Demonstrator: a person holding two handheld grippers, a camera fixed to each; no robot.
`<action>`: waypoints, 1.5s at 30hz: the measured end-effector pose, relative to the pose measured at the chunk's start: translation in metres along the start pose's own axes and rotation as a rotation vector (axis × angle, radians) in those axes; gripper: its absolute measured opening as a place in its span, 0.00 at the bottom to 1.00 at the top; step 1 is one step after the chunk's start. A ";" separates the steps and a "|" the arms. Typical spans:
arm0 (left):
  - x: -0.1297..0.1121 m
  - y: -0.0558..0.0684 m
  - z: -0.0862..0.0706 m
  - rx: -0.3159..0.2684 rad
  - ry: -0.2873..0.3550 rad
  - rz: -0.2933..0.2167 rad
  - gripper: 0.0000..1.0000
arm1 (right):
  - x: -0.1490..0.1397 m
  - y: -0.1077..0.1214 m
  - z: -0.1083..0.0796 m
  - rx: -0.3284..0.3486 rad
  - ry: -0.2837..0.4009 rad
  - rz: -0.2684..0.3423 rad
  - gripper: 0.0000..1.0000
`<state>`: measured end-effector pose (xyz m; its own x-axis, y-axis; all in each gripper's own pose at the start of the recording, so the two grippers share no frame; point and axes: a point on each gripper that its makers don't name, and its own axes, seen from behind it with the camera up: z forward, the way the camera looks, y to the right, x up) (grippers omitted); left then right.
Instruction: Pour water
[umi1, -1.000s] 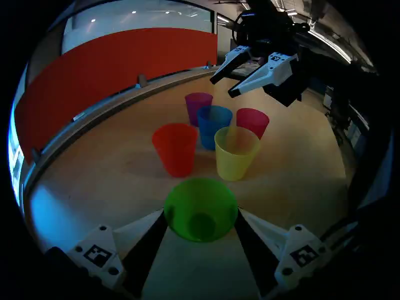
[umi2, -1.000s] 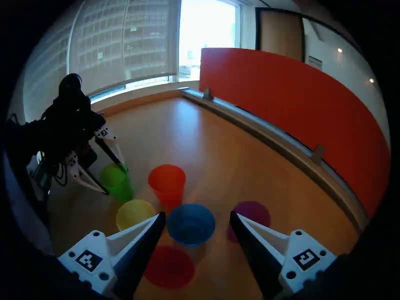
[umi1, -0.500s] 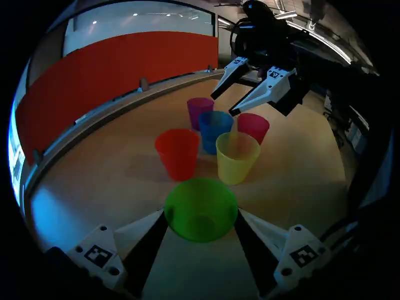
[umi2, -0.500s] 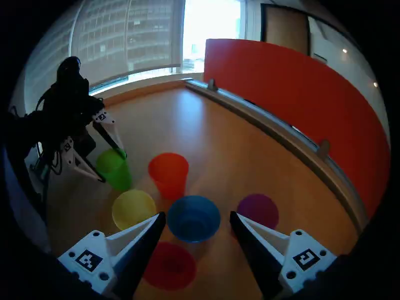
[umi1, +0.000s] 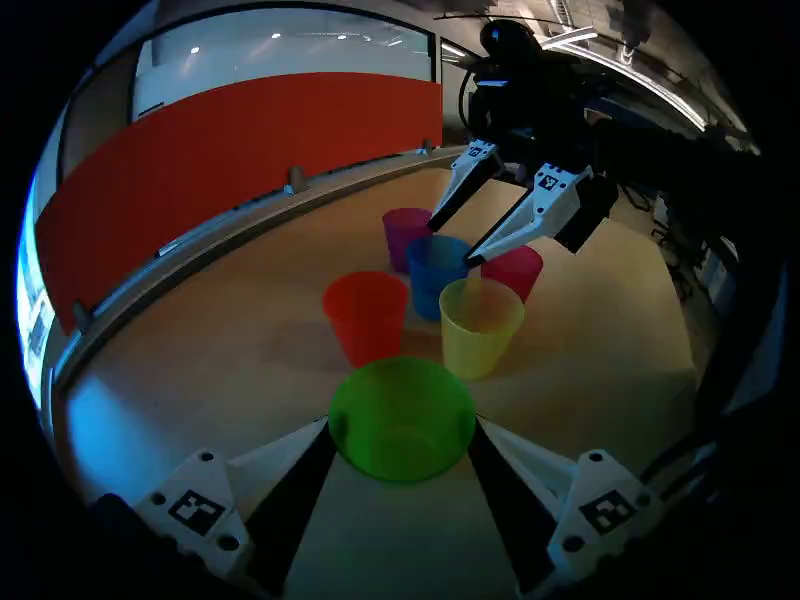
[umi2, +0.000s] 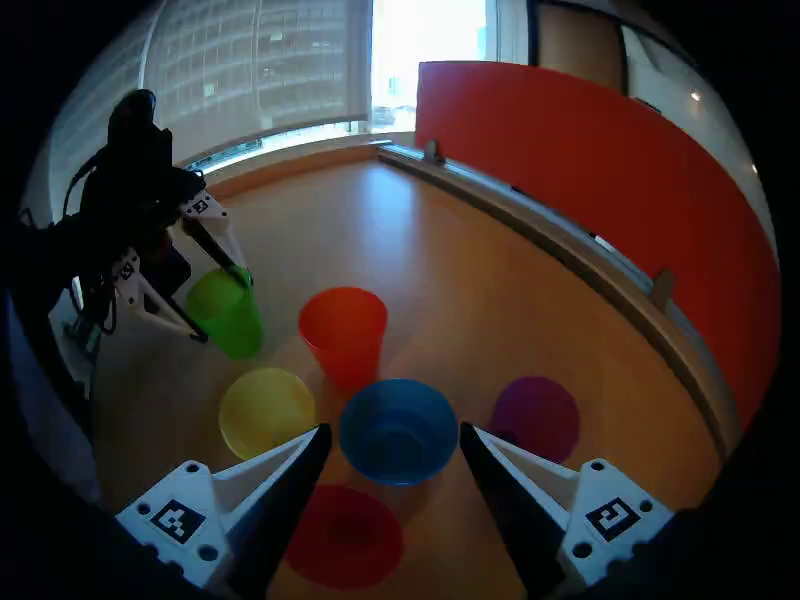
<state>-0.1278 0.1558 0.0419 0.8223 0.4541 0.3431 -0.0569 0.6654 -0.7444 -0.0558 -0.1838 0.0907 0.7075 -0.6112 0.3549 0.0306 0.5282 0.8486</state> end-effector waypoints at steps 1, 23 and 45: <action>0.000 0.000 0.000 0.000 0.000 0.000 0.87 | -0.001 0.000 0.001 0.000 -0.004 0.000 1.00; 0.002 -0.001 -0.007 0.007 0.013 -0.001 0.87 | -0.011 0.001 0.024 -0.007 -0.068 -0.007 0.98; 0.007 -0.002 -0.011 0.023 0.026 -0.006 0.87 | -0.005 0.004 0.023 -0.024 -0.008 0.036 0.93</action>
<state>-0.1156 0.1510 0.0390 0.8372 0.4344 0.3323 -0.0646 0.6818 -0.7287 -0.0760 -0.1921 0.1012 0.7025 -0.5964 0.3883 0.0224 0.5639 0.8255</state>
